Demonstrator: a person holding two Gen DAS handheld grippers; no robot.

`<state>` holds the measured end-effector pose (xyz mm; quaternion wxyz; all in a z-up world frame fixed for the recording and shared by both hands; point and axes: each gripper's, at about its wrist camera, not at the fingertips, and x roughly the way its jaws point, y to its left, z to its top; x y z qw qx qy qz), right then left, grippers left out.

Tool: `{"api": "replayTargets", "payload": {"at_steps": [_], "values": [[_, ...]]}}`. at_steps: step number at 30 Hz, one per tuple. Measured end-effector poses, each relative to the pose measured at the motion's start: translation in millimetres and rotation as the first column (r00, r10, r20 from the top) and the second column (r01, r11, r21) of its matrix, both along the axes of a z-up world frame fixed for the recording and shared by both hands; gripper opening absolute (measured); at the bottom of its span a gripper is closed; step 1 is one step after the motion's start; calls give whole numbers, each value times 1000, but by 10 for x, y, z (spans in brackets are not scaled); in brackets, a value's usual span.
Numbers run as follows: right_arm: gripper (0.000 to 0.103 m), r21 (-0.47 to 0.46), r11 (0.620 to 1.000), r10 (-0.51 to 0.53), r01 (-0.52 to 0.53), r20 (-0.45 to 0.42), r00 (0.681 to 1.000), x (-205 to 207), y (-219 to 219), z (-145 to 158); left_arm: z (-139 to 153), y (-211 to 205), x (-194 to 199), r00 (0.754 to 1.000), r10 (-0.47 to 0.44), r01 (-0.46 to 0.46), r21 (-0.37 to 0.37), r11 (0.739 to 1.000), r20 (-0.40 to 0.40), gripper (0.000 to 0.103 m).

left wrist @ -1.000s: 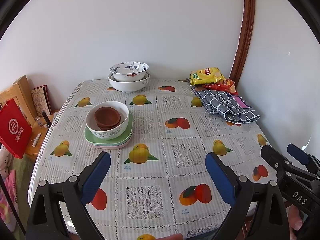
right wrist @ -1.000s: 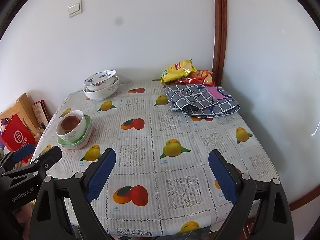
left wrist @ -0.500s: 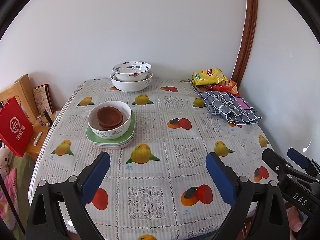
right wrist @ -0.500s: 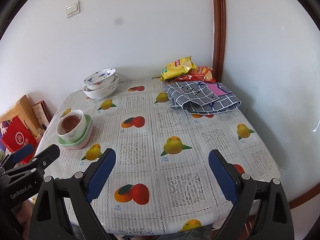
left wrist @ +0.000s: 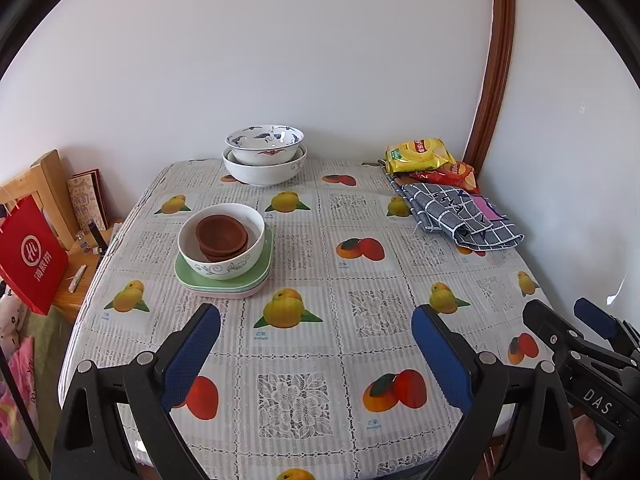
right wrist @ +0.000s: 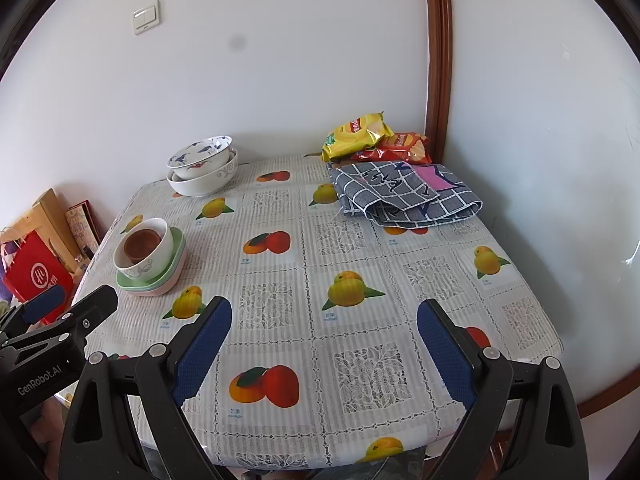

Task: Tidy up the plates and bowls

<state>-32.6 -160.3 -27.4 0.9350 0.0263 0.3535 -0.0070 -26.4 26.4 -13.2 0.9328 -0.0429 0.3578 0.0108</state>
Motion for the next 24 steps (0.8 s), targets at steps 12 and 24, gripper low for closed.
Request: {"api": "replayTargets", "payload": {"at_steps": [12, 24], "values": [[93, 2, 1000, 7, -7, 2, 1000, -19, -10, 7, 12, 6, -13, 1000, 1, -1, -2, 1000, 2, 97], [93, 4, 1000, 7, -7, 4, 1000, -28, -7, 19, 56, 18, -28, 1000, 11, -11, 3, 1000, 13, 97]]}}
